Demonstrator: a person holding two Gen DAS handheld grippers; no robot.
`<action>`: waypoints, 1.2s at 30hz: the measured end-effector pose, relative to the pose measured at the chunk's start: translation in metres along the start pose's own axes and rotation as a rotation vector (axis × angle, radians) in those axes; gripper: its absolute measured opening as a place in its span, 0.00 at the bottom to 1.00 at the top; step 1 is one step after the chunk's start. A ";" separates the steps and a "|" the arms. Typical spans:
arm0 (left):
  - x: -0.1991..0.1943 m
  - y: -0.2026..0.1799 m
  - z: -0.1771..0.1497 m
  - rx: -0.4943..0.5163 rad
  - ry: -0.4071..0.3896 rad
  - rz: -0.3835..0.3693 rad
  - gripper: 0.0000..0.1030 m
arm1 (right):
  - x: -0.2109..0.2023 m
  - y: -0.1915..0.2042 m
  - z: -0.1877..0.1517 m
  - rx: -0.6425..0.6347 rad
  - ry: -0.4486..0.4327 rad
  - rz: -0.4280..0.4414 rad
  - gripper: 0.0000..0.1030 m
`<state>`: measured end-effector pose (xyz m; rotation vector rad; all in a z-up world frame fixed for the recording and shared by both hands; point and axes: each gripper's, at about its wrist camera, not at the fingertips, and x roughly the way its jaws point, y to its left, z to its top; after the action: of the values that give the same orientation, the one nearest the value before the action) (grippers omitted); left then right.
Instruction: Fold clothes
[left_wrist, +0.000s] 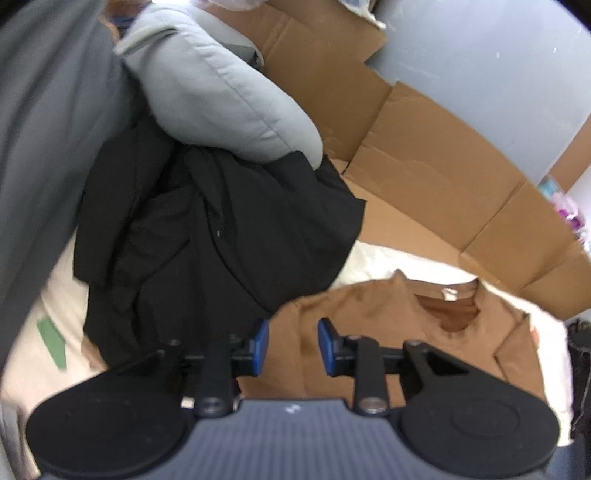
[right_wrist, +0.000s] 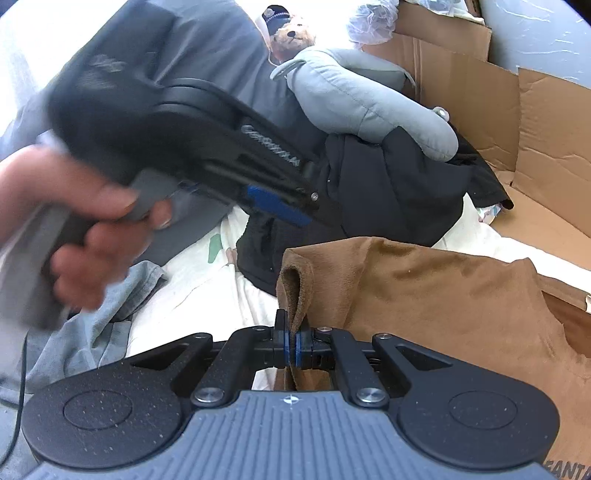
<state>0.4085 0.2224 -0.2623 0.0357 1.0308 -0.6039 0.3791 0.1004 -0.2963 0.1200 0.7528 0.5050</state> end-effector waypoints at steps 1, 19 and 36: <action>0.005 -0.001 0.006 0.019 0.012 0.002 0.30 | -0.001 -0.002 0.001 0.002 -0.001 0.003 0.01; 0.091 -0.022 0.042 0.202 0.305 0.034 0.37 | -0.013 -0.041 -0.016 0.088 -0.008 0.067 0.01; 0.101 -0.027 0.048 0.218 0.365 0.086 0.07 | -0.002 -0.114 -0.050 0.420 0.040 -0.015 0.01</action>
<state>0.4710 0.1395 -0.3125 0.3924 1.3038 -0.6424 0.3893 -0.0040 -0.3635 0.4959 0.8909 0.3295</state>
